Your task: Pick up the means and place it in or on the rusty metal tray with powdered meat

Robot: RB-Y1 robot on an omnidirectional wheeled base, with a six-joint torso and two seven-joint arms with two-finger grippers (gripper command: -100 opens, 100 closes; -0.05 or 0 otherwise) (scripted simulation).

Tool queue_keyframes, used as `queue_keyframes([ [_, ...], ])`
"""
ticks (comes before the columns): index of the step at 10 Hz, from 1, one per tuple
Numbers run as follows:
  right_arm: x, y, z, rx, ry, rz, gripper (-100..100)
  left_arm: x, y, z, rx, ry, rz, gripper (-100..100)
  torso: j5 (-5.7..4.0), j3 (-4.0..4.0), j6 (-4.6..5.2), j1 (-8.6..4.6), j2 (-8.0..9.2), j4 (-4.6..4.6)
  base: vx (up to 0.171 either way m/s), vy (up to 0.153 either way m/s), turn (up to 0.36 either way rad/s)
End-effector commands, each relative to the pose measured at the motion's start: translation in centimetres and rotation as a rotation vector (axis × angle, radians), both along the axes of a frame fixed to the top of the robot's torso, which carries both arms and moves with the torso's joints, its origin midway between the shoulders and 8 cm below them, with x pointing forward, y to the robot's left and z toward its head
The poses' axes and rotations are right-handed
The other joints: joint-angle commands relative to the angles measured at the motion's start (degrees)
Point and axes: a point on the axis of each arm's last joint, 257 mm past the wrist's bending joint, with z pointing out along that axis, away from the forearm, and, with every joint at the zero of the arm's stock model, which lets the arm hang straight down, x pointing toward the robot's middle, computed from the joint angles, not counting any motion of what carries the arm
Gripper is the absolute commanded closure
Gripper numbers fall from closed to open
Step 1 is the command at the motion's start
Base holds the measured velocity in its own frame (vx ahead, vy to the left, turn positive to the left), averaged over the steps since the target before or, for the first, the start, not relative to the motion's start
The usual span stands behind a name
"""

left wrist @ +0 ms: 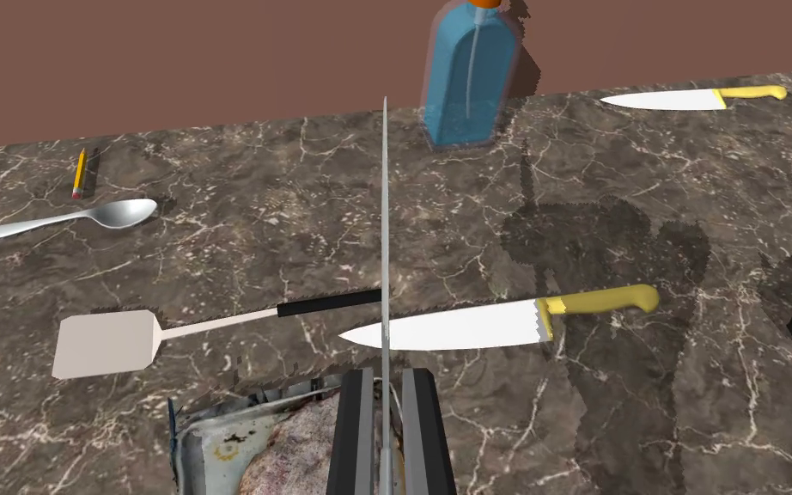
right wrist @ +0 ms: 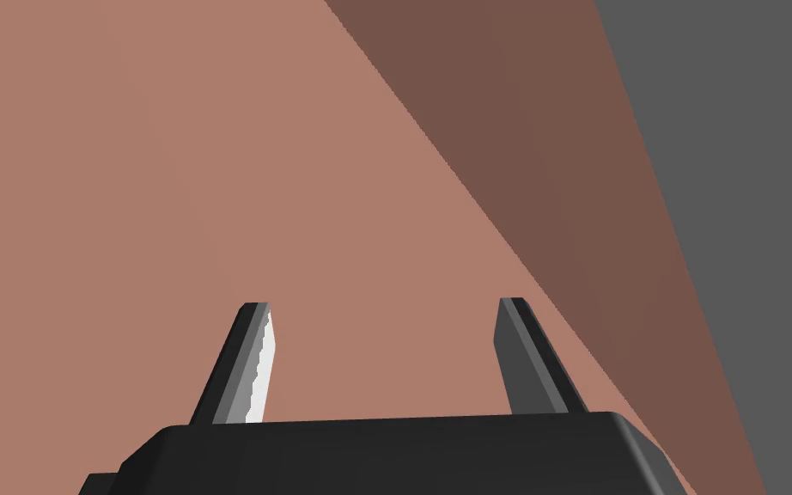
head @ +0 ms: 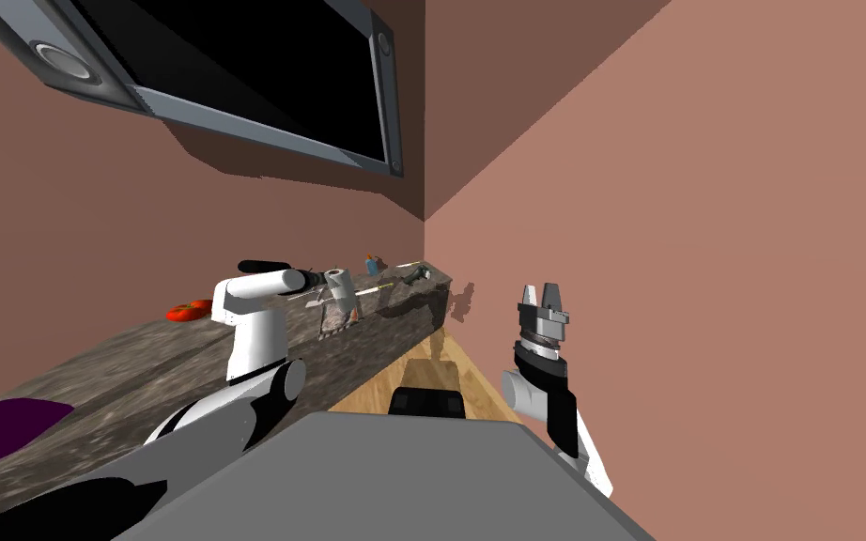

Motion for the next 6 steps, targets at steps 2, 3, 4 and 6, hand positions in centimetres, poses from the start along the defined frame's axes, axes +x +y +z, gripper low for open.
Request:
queue_keyframes([
  [2,0.0,0.0,0.0,0.000,0.000,0.000,0,-1.2,-0.3,-2.4,-0.023,0.052,0.011,100,0.08,-0.04,-0.07,0.22,-0.05,-0.04,0.060,-0.073,0.065],
  [3,0.0,0.0,0.0,0.000,0.000,0.000,0,-2.1,-0.4,-4.5,-0.034,0.090,0.022,100,0.15,-0.06,-0.13,0.53,-0.07,-0.04,0.076,0.016,0.139],
  [4,0.0,0.0,0.0,0.000,0.000,0.000,0,-2.7,-0.3,-5.6,-0.040,0.110,0.029,100,0.25,-0.10,-0.22,0.86,-0.13,-0.08,0.095,0.050,0.108],
  [6,0.0,0.0,0.0,0.000,0.000,0.000,0,-4.0,-0.3,-7.8,-0.052,0.151,0.045,100,0.34,-0.16,-0.25,1.21,-0.21,-0.11,0.073,0.058,0.072],
])
